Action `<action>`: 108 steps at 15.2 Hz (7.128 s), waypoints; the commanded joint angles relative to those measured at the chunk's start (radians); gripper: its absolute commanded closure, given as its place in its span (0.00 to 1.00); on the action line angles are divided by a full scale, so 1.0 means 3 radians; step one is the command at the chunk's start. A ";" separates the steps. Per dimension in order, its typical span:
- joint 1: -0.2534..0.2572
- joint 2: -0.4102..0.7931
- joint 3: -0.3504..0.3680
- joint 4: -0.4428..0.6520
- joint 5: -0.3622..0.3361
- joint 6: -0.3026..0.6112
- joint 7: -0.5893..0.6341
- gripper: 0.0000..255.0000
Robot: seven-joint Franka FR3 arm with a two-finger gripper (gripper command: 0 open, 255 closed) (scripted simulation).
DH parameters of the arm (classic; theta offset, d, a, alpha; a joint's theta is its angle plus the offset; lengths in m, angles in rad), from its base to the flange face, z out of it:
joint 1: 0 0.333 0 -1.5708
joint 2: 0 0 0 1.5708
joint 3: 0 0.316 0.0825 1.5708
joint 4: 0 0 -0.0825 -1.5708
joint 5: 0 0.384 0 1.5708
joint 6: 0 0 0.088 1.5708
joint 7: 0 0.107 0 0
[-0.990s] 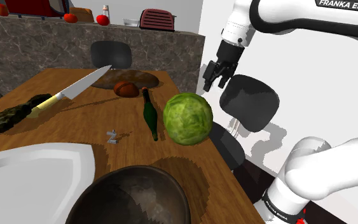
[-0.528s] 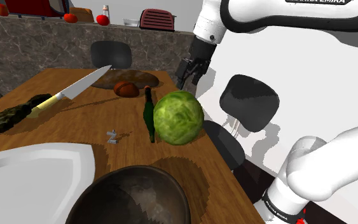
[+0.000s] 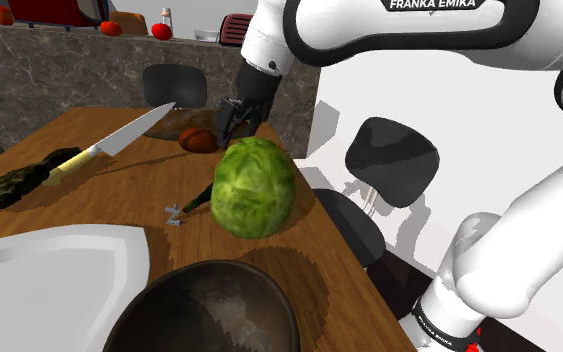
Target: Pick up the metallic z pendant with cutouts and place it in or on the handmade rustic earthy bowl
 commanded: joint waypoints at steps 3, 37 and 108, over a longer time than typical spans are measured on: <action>0.0116 0.0401 0.0181 0.0349 -0.0081 -0.0690 0.0020 0.00; 0.0439 0.1347 0.0558 0.0869 -0.0431 -0.0454 0.0138 1.00; 0.1144 0.0454 0.1125 0.0845 -0.0028 -0.1147 0.1382 1.00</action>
